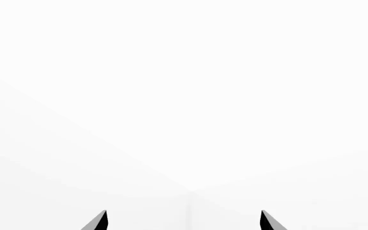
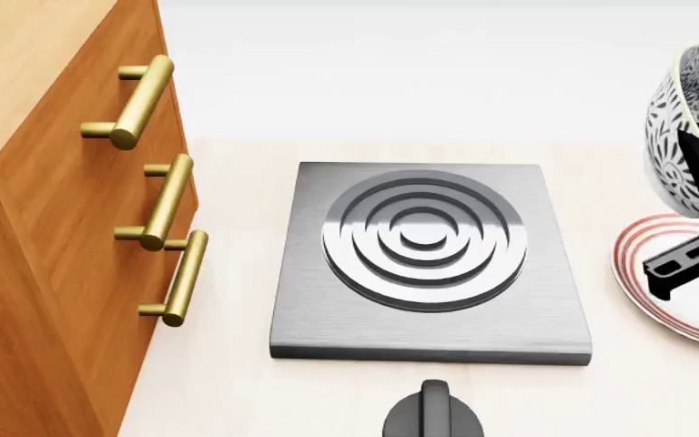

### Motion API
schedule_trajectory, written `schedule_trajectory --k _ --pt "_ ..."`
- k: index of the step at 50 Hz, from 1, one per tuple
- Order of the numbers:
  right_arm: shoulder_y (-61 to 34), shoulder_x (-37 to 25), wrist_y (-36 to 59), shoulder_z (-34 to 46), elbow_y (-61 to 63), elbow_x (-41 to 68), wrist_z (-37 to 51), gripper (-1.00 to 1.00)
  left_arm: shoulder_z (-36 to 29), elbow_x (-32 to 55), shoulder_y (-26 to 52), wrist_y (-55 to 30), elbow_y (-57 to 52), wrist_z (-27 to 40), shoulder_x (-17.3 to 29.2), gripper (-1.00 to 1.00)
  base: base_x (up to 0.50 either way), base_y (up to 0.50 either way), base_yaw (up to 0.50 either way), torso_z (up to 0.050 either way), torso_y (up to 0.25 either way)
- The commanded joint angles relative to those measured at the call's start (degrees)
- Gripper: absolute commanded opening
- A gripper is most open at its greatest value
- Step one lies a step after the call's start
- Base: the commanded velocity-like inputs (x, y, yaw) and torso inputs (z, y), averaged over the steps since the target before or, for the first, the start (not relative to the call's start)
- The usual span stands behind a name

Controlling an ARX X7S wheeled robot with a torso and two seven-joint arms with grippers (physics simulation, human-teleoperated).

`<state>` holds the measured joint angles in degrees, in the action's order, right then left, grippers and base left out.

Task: Put the bowl on the stove.

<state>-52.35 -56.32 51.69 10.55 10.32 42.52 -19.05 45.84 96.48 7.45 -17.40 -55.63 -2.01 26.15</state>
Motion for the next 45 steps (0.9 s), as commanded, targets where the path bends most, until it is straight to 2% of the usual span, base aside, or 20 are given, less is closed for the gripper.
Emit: schedule_trajectory --k 1,23,45 --pt "-10.74 6.91 -1.99 7.48 -5.41 -6.33 -3.66 -1.0 1.46 -0.51 -0.06 0.29 -0.06 -0.68 -0.78 1.0 0.0 0.0 0.0 0.0 0.0" --pt "-15.63 16.71 -7.94 12.46 -14.85 -9.87 -6.12 -1.0 1.3 -0.37 0.14 0.28 0.09 0.24 -0.35 1.0 0.0 0.0 0.0 0.0 0.0" --pt "-12.97 15.63 -7.35 10.89 -11.24 -7.64 -5.25 -1.0 1.19 -0.41 0.07 0.24 0.03 0.09 -0.47 1.0 0.0 0.0 0.0 0.0 0.0"
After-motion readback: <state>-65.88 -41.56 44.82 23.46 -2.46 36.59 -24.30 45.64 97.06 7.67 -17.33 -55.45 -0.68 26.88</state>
